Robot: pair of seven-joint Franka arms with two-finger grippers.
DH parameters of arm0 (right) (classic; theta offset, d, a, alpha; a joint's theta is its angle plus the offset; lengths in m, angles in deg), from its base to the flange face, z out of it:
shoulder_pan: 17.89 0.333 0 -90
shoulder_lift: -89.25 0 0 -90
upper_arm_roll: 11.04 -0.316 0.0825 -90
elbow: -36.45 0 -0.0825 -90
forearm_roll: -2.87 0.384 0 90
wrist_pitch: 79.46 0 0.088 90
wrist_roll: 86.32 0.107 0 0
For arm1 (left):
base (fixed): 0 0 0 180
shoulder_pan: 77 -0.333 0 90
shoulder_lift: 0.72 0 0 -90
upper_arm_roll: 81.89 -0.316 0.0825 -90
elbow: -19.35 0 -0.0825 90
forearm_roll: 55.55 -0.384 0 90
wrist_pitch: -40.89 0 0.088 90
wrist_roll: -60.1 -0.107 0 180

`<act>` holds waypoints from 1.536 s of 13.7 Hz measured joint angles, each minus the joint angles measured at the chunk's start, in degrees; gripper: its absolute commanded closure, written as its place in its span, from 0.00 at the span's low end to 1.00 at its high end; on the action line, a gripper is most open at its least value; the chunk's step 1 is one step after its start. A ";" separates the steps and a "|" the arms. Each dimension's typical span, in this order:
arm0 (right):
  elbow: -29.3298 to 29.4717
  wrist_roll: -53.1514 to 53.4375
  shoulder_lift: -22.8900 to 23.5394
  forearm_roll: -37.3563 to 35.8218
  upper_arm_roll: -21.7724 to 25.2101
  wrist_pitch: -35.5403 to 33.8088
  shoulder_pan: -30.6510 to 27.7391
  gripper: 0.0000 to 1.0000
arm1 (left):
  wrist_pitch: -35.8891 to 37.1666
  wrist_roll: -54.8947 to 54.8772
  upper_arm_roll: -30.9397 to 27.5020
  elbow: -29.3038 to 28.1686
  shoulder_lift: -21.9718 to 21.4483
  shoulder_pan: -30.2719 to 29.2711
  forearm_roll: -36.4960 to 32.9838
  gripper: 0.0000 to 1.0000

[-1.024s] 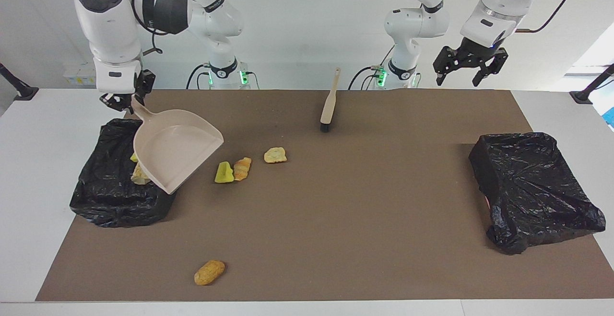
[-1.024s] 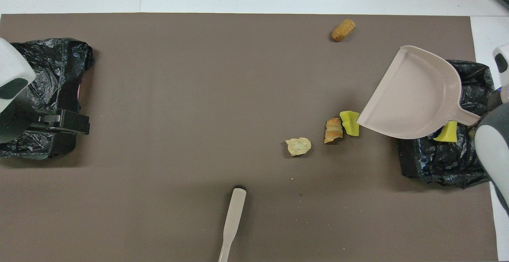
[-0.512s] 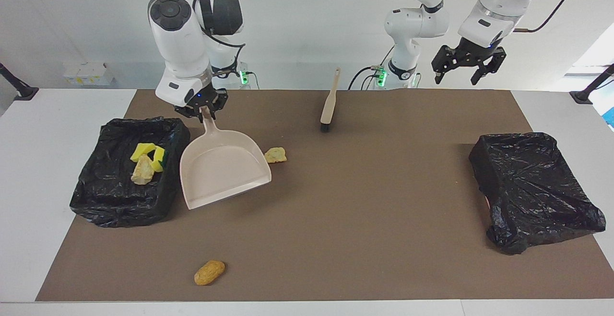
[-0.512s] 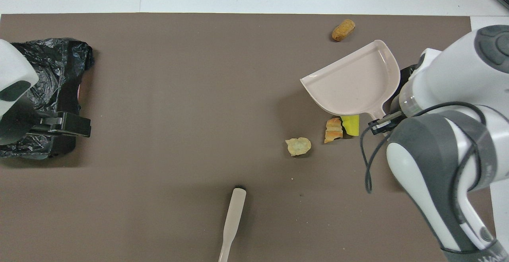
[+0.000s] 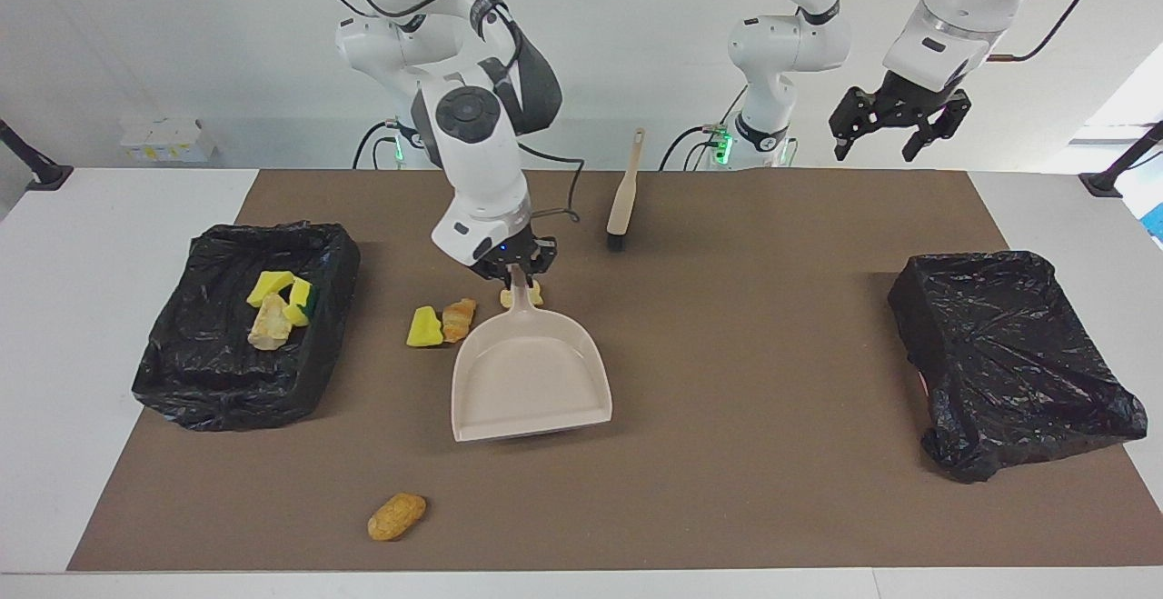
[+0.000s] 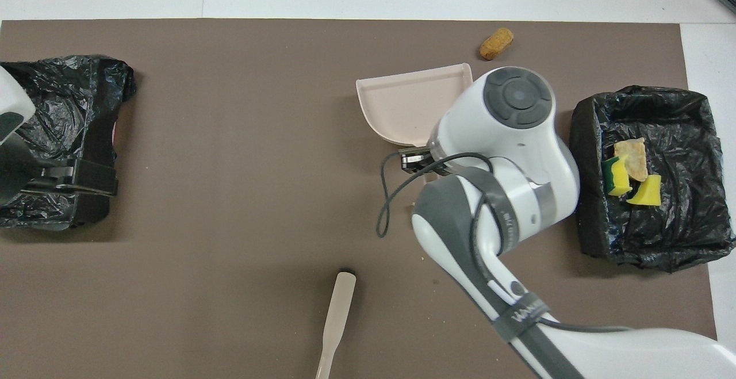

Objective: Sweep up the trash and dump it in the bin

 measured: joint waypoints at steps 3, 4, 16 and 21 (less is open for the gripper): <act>9.41 13.07 12.16 -0.01 0.29 6.10 7.50 1.00 | 0.00 -0.01 -0.07 0.00 0.00 -0.89 0.00 0.00; 13.12 15.88 15.89 -0.02 0.42 6.81 9.06 0.88 | -0.02 -0.01 -0.05 0.00 0.00 -0.90 0.00 0.00; 13.73 17.12 7.43 -0.13 0.72 -1.51 7.86 0.00 | -0.04 -0.01 0.01 0.00 0.00 -0.92 0.00 0.00; 1.36 17.18 -6.05 0.15 0.67 -7.54 7.66 0.00 | -0.04 -0.01 0.04 0.00 0.00 -0.92 0.00 0.00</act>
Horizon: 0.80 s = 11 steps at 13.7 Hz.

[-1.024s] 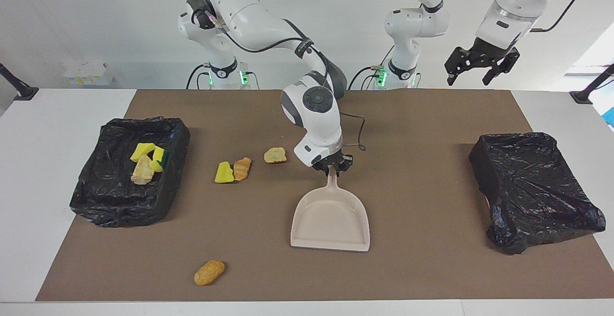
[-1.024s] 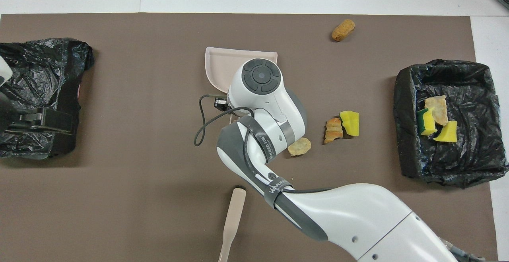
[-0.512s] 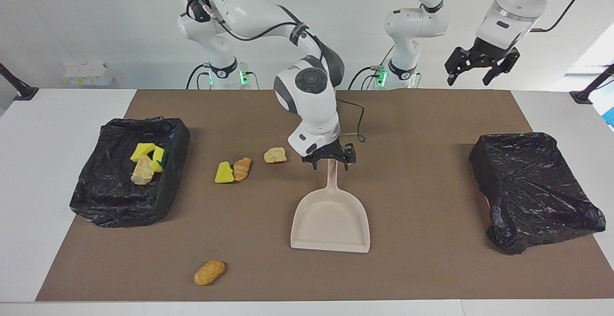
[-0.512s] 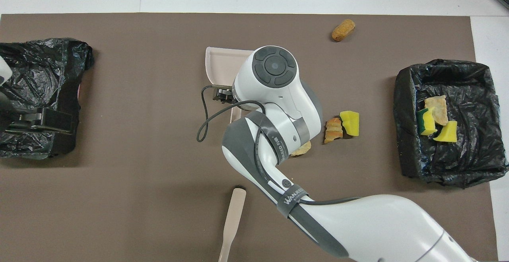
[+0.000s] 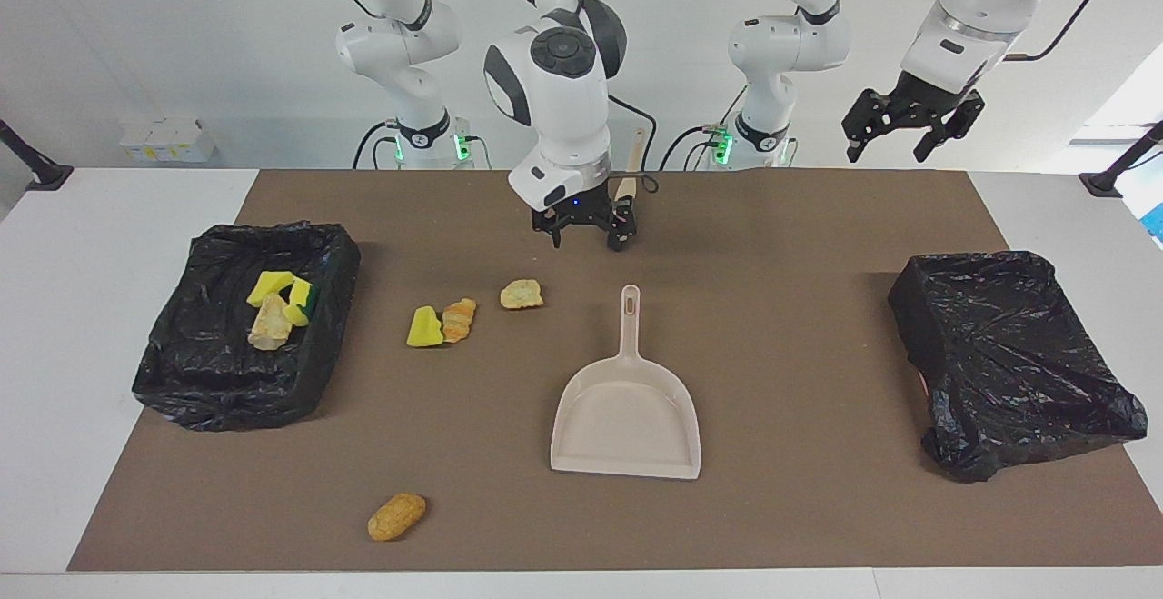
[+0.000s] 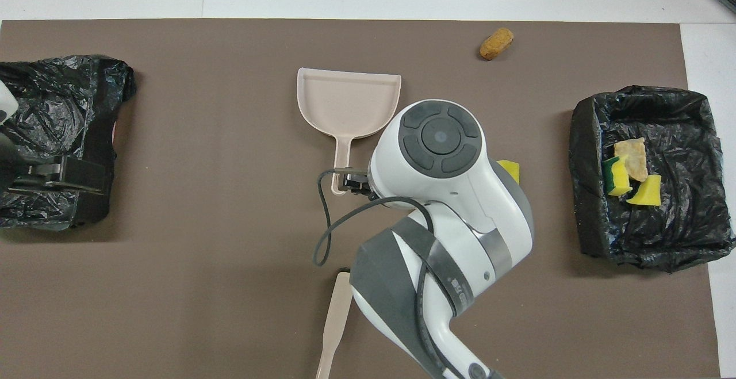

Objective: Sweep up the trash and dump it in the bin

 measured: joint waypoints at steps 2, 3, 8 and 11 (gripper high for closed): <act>-4.56 1.57 -3.55 1.55 -0.11 -0.39 0.53 0.00 | 0.00 0.00 0.00 0.00 0.00 0.00 0.00 0.00; -6.30 3.52 -4.94 2.18 -0.23 -0.46 1.16 0.00 | 0.00 0.00 0.01 0.00 0.00 0.00 0.00 0.00; -12.01 8.24 -8.87 8.86 -0.45 -0.30 5.21 0.00 | 0.00 0.00 0.22 0.00 0.00 0.01 0.00 0.00; -16.81 14.93 -9.33 9.33 -0.52 4.84 10.27 0.00 | -0.06 0.00 0.74 0.00 0.00 0.03 0.02 0.00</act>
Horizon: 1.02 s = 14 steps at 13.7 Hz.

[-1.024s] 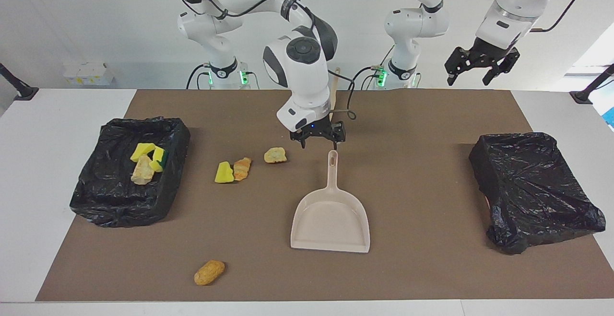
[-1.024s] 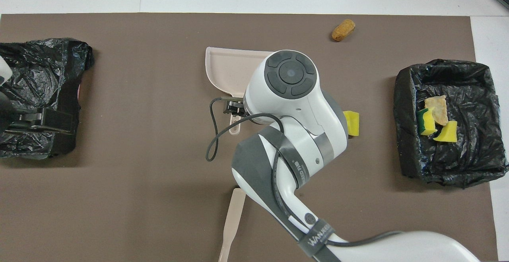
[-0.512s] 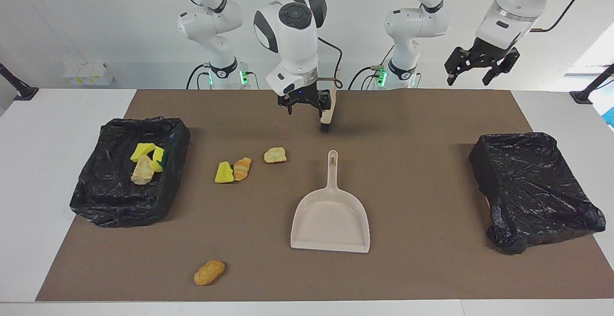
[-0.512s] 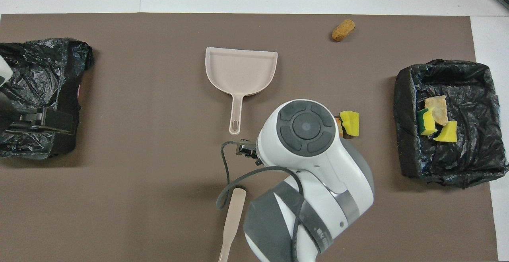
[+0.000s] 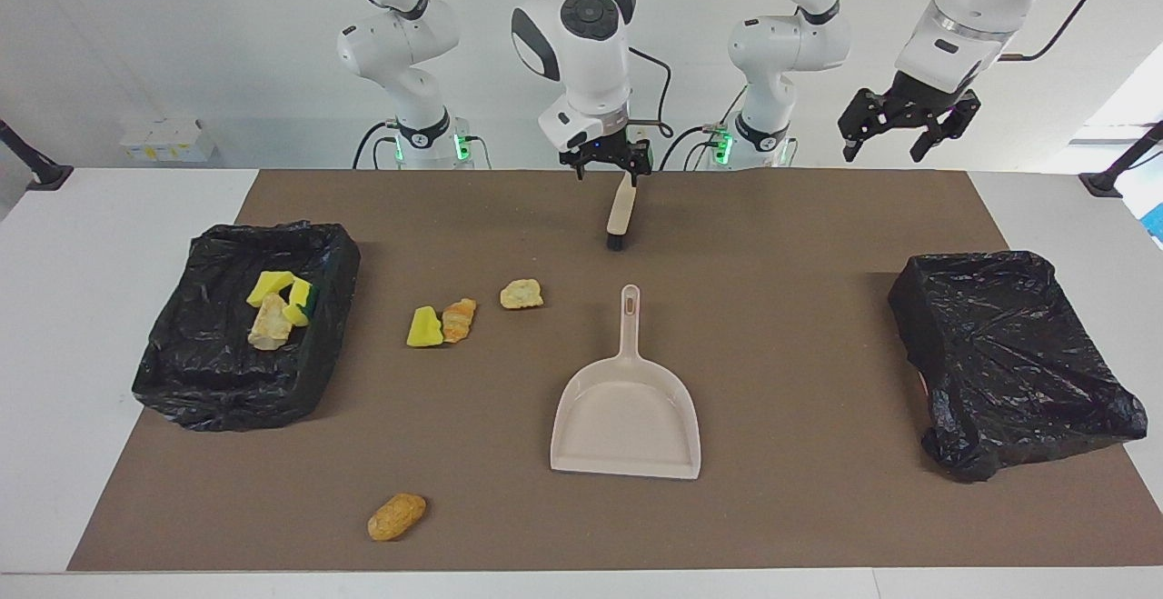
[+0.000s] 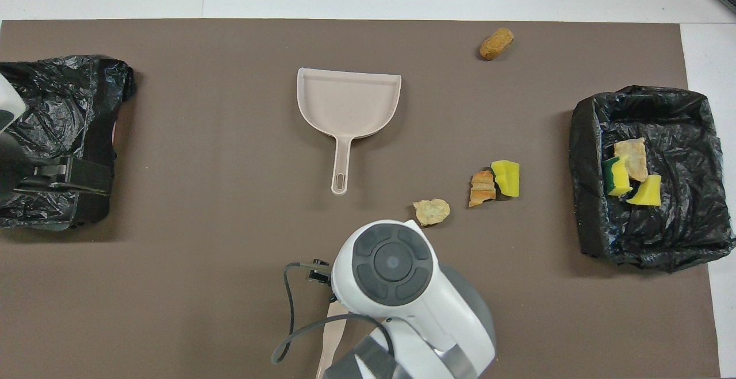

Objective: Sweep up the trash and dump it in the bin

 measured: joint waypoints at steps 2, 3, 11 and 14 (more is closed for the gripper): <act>-3.79 2.65 0.03 0.02 -0.06 4.17 3.33 0.00 | -2.36 -0.06 0.57 0.00 0.01 0.17 0.09 0.00; -5.31 3.90 0.03 0.05 -0.06 5.96 4.52 0.00 | -4.57 -0.06 0.83 -0.02 0.11 0.86 0.10 0.00; -17.70 19.18 0.06 0.24 -0.10 21.73 17.53 0.00 | -19.41 5.46 1.35 -4.03 6.28 13.39 0.06 0.00; -20.81 21.49 -0.60 0.26 -0.11 24.20 20.42 0.00 | -23.45 7.08 1.31 -4.14 10.34 15.72 0.04 0.00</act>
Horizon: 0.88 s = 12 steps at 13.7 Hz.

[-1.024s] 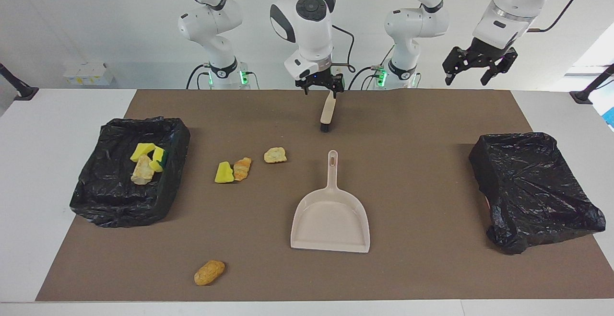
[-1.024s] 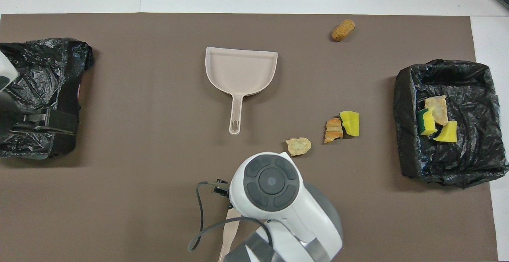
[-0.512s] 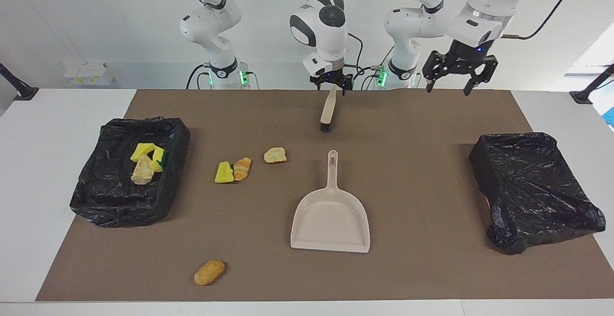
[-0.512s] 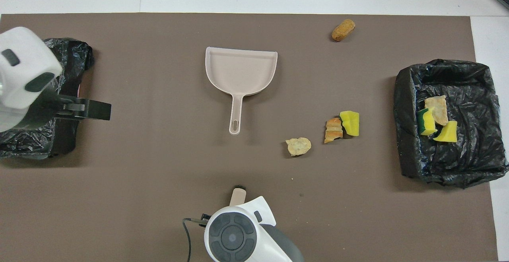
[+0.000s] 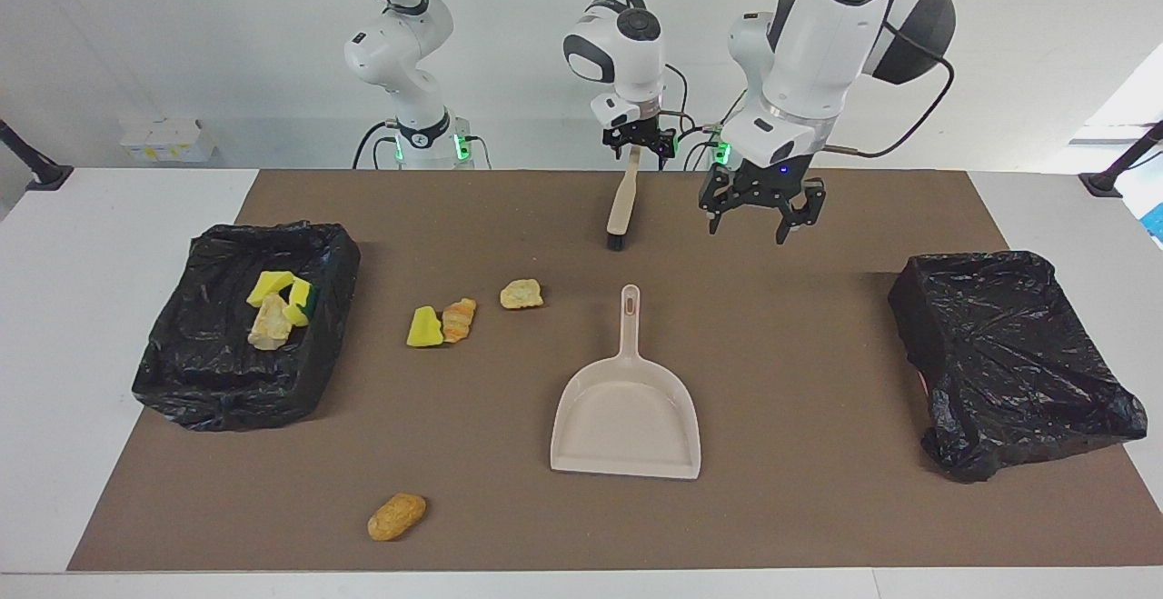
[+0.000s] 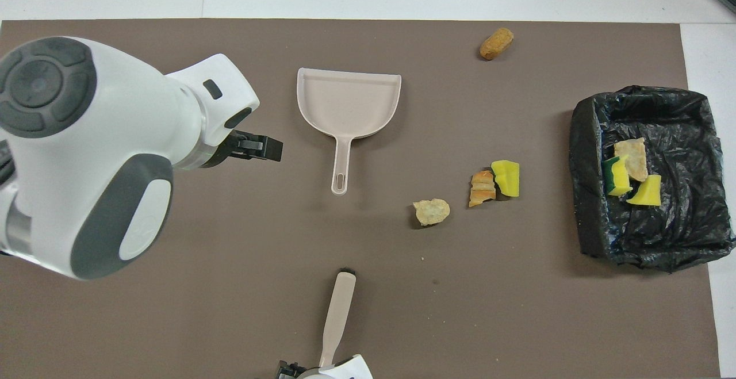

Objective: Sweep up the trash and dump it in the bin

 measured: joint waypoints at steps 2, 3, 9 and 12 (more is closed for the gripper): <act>-1.96 0.84 -1.24 0.03 0.27 0.00 -0.08 0.06 | -3.12 3.11 0.01 -0.16 3.23 2.40 -1.46 0.00; -2.52 1.15 -1.70 0.04 0.36 0.00 -0.08 0.13 | -4.81 5.19 0.01 -0.21 5.17 3.98 -3.25 0.00; -2.84 1.33 -2.11 0.04 0.40 0.59 -0.08 0.73 | -14.69 13.81 -0.02 -0.11 14.44 8.79 -6.29 0.00; -2.78 1.40 -2.07 0.10 0.43 2.45 -0.11 1.00 | -15.99 14.22 -0.14 -0.07 15.71 8.80 -6.30 0.00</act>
